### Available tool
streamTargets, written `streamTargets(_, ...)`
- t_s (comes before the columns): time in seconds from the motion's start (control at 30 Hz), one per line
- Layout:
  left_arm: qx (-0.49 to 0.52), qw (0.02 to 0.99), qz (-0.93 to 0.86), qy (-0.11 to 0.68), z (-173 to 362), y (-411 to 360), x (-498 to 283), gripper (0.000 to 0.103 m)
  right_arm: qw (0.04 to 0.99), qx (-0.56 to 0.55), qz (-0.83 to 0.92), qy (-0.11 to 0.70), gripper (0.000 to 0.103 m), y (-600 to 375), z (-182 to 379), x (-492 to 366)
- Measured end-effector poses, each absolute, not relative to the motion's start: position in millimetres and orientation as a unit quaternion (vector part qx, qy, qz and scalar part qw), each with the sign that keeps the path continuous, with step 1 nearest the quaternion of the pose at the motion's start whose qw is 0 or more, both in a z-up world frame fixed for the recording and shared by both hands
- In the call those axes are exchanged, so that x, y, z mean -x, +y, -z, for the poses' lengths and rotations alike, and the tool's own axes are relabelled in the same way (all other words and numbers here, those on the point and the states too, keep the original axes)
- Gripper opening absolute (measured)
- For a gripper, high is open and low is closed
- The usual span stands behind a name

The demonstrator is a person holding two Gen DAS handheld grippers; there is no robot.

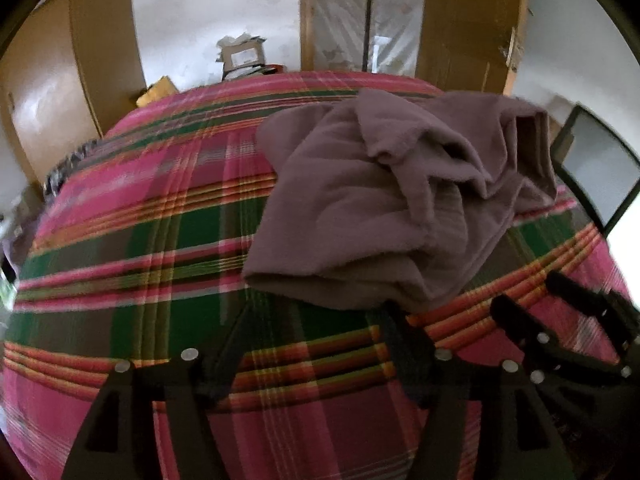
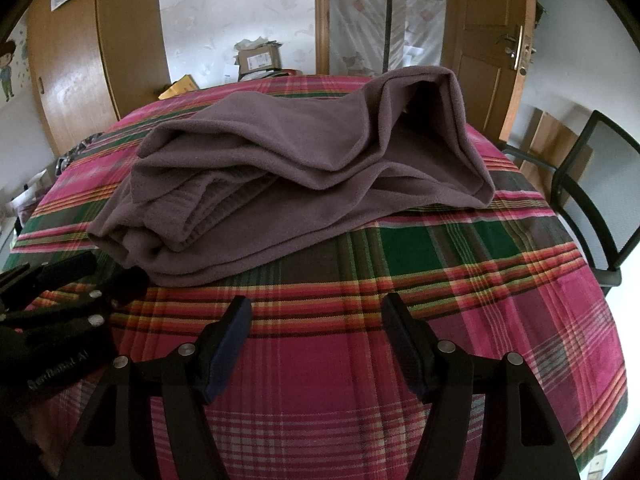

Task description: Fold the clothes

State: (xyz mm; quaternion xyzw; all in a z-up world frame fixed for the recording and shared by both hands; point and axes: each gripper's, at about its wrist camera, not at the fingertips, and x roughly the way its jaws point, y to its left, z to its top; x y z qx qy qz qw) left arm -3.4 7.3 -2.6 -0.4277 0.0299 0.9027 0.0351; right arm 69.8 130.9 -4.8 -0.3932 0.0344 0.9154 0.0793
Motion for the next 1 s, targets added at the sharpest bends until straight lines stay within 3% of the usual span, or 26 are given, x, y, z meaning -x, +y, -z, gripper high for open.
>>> streamTargets(0.33,0.425,0.059,-0.903,0.024,2,4,1,0.066,0.079,0.393,-0.916,0.035,0.070,130,4,-72)
streamTargets(0.43,0.414,0.070,-0.907,0.022,-6,-3,1,0.059,0.078,0.392,-0.916,0.036,0.070,129,4,-72)
streamTargets(0.83,0.322,0.129,-0.915,0.208,-27,22,-20,0.059,0.045,0.382,-0.922,0.046,0.070,133,1,-75)
streamTargets(1.0,0.314,0.166,-0.918,0.175,-46,10,-19,0.059,0.030,0.345,-0.937,0.054,0.070,142,-15,-76)
